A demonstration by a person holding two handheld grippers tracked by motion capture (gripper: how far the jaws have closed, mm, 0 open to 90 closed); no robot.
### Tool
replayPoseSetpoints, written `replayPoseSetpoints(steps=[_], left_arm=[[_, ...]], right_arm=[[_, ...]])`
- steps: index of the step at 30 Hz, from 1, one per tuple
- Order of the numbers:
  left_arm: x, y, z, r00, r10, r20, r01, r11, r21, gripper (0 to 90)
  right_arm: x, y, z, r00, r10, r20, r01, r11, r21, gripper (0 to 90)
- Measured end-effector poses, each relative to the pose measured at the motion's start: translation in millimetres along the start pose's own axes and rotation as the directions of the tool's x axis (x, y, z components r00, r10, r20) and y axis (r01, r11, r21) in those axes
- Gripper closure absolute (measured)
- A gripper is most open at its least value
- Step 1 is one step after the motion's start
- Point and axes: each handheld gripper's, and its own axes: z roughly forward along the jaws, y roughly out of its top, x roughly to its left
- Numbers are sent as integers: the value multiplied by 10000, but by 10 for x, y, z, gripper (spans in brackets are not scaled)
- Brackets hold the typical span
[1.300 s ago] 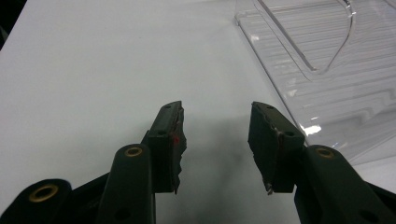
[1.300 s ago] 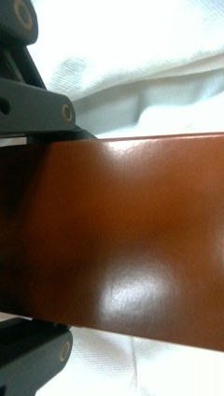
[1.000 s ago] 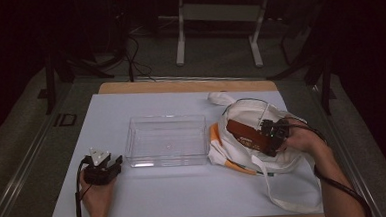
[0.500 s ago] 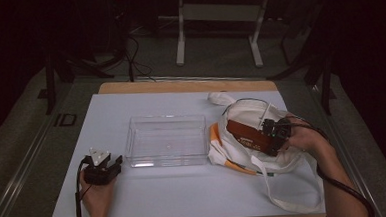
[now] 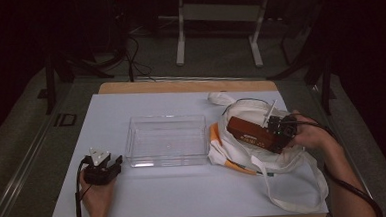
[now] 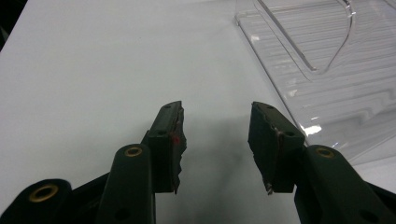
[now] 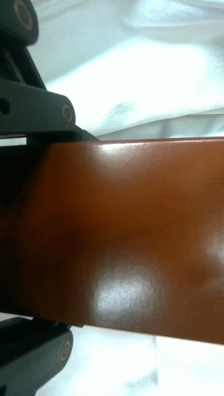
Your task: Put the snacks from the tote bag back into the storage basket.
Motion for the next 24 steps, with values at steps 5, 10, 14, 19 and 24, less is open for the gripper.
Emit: replayPoseSetpoints(steps=[5,10,14,19,24], left_arm=[[0,0,0,10000,7,9,-7,10000,-2,556],[0,0,-1,10000,2,1,-2,10000,3,556],[0,0,-1,10000,3,4,-3,10000,-12,556],[1,-1,-2,10000,-2,9,3,10000,-18,555],[1,-1,-1,10000,0,12,0,10000,-14,555]], right_arm=[[0,-37,-70,10000,-27,94,27,10000,-56,431],[7,-45,-130,9998,-105,167,106,9999,-64,431],[19,-41,-168,9997,-150,206,152,9999,-77,430],[35,-30,-220,9992,-295,266,297,9995,-87,430],[37,-38,-285,9990,-338,301,342,9993,-120,430]])
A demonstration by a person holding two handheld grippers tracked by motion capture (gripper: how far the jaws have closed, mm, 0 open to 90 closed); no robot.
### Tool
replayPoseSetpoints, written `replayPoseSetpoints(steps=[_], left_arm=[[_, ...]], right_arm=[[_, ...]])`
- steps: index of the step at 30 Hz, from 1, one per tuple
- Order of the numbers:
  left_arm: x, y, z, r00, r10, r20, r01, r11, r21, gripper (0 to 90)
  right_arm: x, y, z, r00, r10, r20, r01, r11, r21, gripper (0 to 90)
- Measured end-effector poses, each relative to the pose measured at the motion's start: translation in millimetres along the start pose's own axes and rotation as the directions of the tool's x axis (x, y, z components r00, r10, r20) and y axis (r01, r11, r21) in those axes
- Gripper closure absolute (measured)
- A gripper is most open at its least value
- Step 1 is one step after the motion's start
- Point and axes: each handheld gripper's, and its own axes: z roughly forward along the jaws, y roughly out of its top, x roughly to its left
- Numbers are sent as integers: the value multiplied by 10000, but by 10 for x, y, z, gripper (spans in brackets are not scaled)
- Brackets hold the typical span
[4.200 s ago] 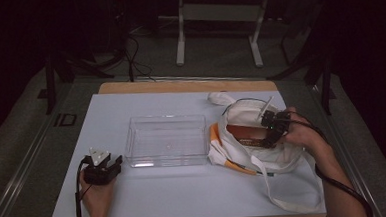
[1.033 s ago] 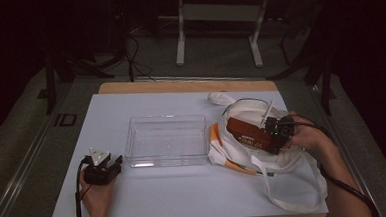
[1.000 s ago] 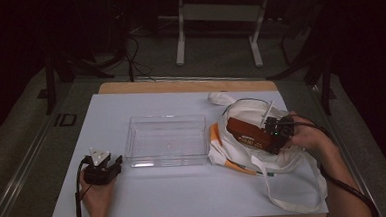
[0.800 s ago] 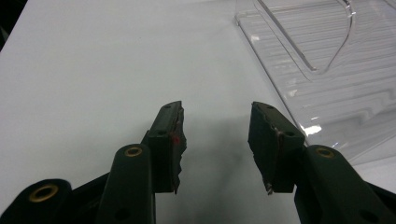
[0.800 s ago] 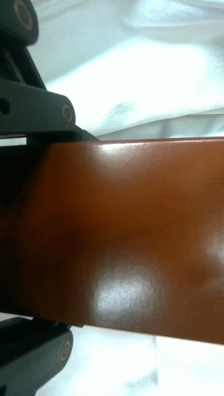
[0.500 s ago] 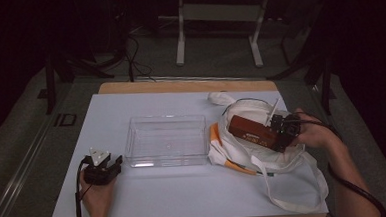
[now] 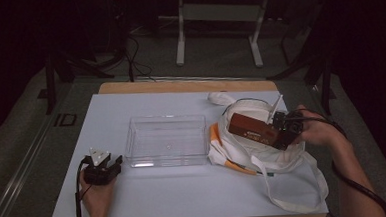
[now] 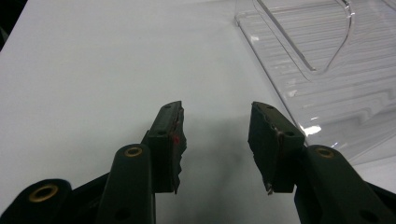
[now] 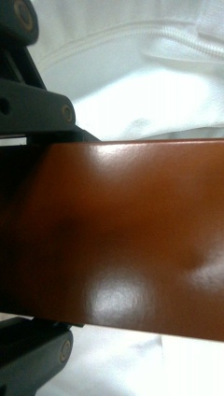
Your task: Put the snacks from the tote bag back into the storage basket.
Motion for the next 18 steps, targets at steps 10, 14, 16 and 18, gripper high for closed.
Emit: replayPoseSetpoints(steps=[10,14,16,18], left_arm=[[-1,0,0,10000,11,-4,-11,10000,-3,555],[-1,0,0,10000,8,-1,-8,10000,-3,555],[-1,0,0,10000,8,-3,-8,10000,-1,556],[-1,0,0,10000,8,-5,-8,10000,-3,556]], right_arm=[[15,-12,-105,9998,-169,82,170,9998,-66,430],[19,-7,-161,9996,-224,158,225,9997,-85,430],[24,0,-202,9995,-258,178,260,9996,-105,430],[27,6,-221,9993,-302,204,305,9995,-124,430]])
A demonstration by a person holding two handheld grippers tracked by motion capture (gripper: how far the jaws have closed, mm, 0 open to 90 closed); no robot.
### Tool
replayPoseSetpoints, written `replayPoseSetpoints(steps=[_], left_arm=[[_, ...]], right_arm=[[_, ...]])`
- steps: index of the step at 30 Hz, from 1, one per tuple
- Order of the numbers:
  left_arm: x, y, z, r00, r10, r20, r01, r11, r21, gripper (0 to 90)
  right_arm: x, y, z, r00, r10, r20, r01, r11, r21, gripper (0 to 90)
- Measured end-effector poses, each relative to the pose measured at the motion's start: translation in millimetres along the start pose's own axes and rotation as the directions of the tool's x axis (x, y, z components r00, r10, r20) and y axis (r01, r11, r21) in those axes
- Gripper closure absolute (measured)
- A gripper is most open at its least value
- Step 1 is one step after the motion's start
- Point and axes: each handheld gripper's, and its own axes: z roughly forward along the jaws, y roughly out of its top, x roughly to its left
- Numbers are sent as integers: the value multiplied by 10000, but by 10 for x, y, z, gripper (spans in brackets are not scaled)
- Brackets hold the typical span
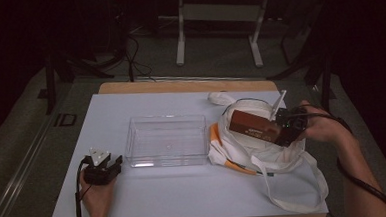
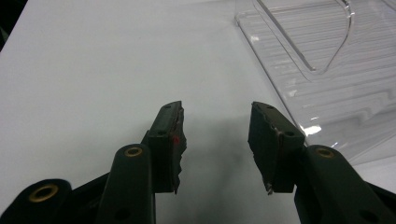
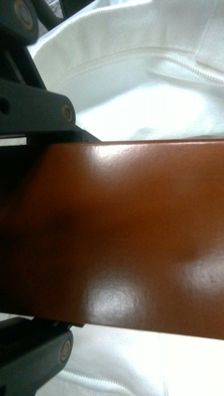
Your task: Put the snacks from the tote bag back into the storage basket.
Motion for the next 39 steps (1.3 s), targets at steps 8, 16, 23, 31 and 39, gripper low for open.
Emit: replayPoseSetpoints(steps=[8,16,23,31,39], left_arm=[[0,0,1,10000,1,0,-1,10000,6,555],[-1,0,1,10000,11,-2,-11,10000,6,555],[-1,0,1,10000,6,-2,-6,10000,3,555],[-1,0,1,10000,1,5,-1,10000,0,555],[0,0,0,10000,-4,11,4,10000,-6,555]], right_arm=[[16,34,-62,9999,-164,13,164,9998,-63,430],[31,62,-144,9995,-317,51,318,9995,-92,430],[38,89,-231,9991,-429,55,430,9990,-95,430],[54,122,-352,9985,-527,124,530,9984,-186,431],[79,202,-403,9975,-691,154,696,9970,-341,431]])
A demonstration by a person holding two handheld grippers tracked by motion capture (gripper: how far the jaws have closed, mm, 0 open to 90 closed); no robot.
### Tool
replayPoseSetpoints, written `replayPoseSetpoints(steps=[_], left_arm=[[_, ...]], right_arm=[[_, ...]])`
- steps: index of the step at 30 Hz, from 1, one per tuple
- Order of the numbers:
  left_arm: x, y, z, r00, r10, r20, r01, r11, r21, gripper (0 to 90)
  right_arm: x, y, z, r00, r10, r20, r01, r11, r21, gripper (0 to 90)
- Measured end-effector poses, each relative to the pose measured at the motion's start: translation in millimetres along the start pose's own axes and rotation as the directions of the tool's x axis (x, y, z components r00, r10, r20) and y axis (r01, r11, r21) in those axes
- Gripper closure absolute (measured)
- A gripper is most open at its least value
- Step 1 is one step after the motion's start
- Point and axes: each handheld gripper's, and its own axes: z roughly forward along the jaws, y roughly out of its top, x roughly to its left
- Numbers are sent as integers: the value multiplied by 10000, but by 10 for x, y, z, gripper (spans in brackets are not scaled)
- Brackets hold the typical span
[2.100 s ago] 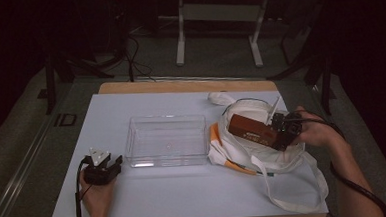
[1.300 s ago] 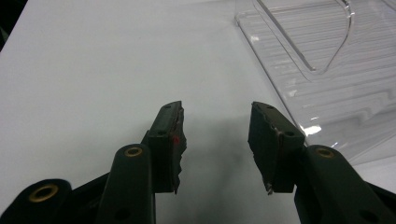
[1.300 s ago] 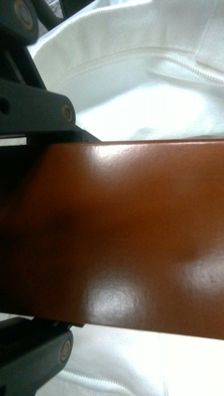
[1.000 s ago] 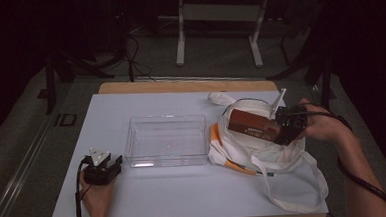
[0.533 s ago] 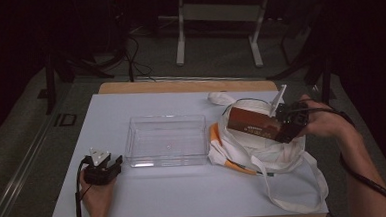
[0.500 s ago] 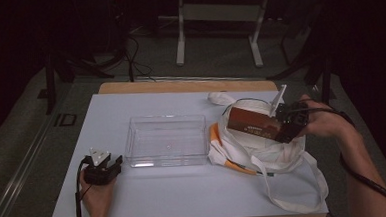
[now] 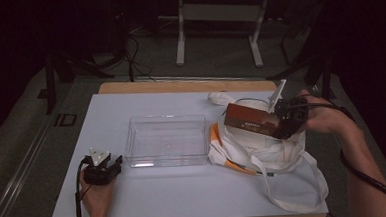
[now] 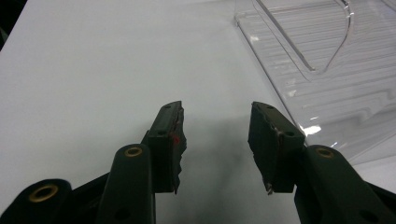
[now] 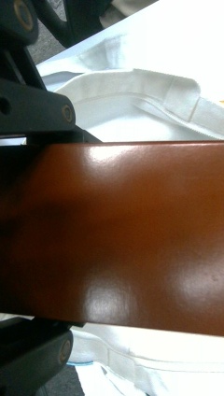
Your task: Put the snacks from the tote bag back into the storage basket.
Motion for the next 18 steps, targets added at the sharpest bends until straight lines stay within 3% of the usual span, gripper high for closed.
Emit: replayPoseSetpoints(steps=[18], left_arm=[[3,0,-1,10000,-11,22,11,10000,-10,556]], right_arm=[[29,179,5,9994,-327,-76,325,9993,-200,430]])
